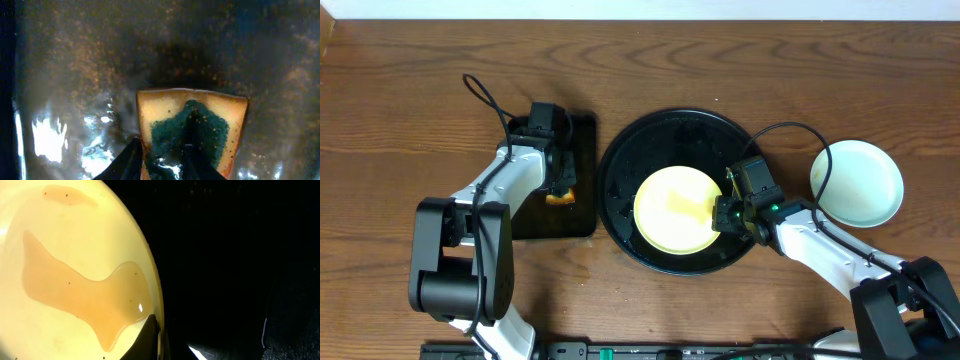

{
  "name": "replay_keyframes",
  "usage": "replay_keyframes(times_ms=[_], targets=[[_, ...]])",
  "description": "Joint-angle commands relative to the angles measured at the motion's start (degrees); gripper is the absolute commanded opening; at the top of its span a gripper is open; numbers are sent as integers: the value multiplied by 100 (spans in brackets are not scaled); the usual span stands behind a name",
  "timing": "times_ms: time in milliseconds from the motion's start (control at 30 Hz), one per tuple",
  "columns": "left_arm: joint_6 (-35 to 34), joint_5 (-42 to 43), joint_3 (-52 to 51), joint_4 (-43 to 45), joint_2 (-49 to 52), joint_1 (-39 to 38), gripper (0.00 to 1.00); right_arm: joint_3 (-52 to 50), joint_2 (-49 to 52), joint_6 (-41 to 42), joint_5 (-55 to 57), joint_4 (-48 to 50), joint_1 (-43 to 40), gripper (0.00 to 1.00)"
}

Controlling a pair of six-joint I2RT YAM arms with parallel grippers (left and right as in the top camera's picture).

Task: Clean dirty plates on tray and stack at the side
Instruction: 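Lower the sponge into the rectangular tray and release it, then grip the yellow plate rim with the right gripper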

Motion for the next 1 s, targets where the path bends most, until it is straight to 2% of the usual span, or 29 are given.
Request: replay_keyframes(times_ms=[0,200,367,967], targets=[[-35,133,26,-214,140,-9,35,-151,138,-24,-140,-66,76,1],[-37,413,142,-426,-872,-13,43,-151,140,-24,-138,-59,76,1],[-35,411,142,-807,-1469,-13,45,-151,140,-24,-136,-39,76,1],[-83,435,114,-1443,-1499,-13,47,-48,-24,-98,-70,260,-31,1]])
